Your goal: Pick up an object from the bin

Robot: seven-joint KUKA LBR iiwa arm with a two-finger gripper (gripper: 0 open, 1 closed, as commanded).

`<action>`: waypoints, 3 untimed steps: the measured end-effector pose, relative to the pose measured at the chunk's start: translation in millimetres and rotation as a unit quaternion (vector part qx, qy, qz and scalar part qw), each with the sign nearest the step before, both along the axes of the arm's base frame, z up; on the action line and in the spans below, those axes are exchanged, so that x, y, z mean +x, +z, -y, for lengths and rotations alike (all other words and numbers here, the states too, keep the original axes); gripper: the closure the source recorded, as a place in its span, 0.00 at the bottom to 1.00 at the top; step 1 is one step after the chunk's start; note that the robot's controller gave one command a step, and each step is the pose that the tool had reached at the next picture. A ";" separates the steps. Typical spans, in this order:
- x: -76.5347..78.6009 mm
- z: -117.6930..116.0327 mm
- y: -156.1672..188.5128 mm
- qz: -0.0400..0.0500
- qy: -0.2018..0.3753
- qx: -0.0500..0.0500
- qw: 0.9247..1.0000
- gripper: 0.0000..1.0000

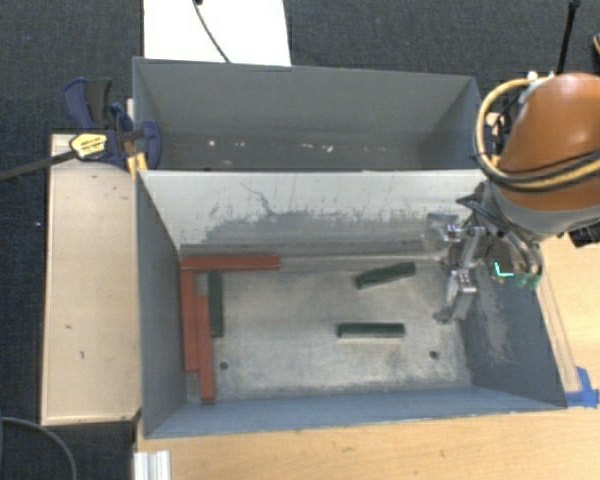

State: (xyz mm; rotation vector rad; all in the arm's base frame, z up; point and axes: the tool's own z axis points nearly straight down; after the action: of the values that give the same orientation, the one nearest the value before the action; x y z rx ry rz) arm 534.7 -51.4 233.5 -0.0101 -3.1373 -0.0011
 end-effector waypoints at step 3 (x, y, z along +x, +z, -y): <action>-21.1 -38.2 -14.8 0.008 0.160 -0.001 0.987 1.00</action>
Offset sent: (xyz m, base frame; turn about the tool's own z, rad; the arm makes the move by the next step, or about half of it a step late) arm -0.0197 0.0400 -0.1618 -0.2291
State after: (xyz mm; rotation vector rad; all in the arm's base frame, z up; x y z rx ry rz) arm 513.6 -13.2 218.7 0.4953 -3.1131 0.0026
